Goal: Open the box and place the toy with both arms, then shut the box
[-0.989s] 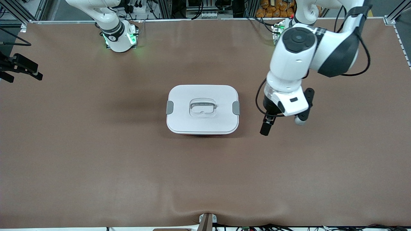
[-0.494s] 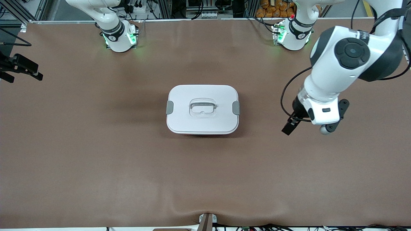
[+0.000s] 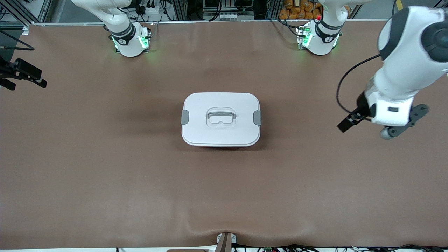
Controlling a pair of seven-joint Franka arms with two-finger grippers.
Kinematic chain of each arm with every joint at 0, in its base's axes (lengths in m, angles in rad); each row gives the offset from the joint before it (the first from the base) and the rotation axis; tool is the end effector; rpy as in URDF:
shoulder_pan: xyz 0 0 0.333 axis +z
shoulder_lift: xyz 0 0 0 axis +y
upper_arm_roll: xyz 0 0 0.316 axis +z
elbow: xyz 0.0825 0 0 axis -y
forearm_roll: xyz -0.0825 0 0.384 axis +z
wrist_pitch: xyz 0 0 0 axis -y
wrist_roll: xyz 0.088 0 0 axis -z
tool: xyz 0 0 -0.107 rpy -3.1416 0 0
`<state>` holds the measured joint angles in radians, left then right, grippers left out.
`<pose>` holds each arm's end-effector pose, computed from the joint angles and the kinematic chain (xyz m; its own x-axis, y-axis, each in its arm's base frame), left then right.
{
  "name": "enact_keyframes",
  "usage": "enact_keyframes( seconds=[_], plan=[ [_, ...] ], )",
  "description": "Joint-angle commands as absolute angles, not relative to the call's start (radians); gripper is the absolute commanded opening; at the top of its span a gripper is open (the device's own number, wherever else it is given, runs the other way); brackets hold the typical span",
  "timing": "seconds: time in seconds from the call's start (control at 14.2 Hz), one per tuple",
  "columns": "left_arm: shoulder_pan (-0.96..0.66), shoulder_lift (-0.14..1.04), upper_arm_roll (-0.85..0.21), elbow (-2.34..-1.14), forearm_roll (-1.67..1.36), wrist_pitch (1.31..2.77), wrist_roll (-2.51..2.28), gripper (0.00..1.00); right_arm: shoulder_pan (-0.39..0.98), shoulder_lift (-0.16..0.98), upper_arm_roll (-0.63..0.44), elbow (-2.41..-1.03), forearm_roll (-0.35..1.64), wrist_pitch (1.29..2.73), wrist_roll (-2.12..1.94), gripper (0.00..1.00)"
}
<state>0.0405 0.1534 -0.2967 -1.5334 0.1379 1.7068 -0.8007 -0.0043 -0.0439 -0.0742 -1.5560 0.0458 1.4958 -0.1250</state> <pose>0.5960 -0.1297 0.5691 0.8599 0.5034 0.0844 0.5080 -0.8602 -0.0455 0.5320 -0.0376 0.6488 0.9987 0.0499 -0.0101 0.0493 -0.9975 -0.0506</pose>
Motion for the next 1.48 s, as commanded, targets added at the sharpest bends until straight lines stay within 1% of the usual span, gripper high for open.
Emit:
enact_keyframes(
  seconds=[0.0,0.07,0.28,0.35,0.42,0.71,0.85,1.2,1.41],
  plan=[
    [0.037,0.054,-0.224,-1.545,0.12,1.634,-0.614,1.0,-0.011,-0.035,-0.067,-1.536,0.037,1.482,-0.127,1.0],
    [0.037,0.034,-0.204,-1.545,0.115,1.612,-0.56,1.0,-0.011,-0.035,-0.067,-1.536,0.037,1.482,-0.127,1.0],
    [-0.009,-0.034,-0.059,-1.545,0.043,1.572,-0.442,1.0,-0.011,-0.035,-0.067,-1.537,0.037,1.482,-0.127,1.0],
    [-0.03,-0.046,-0.023,-1.545,0.041,1.545,-0.416,1.0,-0.011,-0.035,-0.067,-1.537,0.037,1.48,-0.127,1.0],
    [-0.032,-0.055,-0.011,-1.545,0.041,1.531,-0.397,1.0,-0.011,-0.035,-0.067,-1.537,0.037,1.48,-0.127,1.0],
    [-0.031,-0.121,0.012,-1.545,0.051,1.473,-0.318,1.0,-0.011,-0.035,-0.067,-1.537,0.037,1.48,-0.127,1.0],
    [-0.031,-0.13,0.011,-1.545,0.06,1.471,-0.237,1.0,-0.011,-0.035,-0.067,-1.537,0.037,1.48,-0.127,1.0],
    [-0.043,-0.098,0.003,-1.545,0.058,1.476,-0.144,1.0,-0.011,-0.035,-0.067,-1.537,0.037,1.48,-0.127,1.0],
    [-0.057,-0.084,0.002,-1.543,0.031,1.526,-0.049,1.0,-0.011,-0.035,-0.067,-1.537,0.037,1.48,-0.127,1.0]
  ],
)
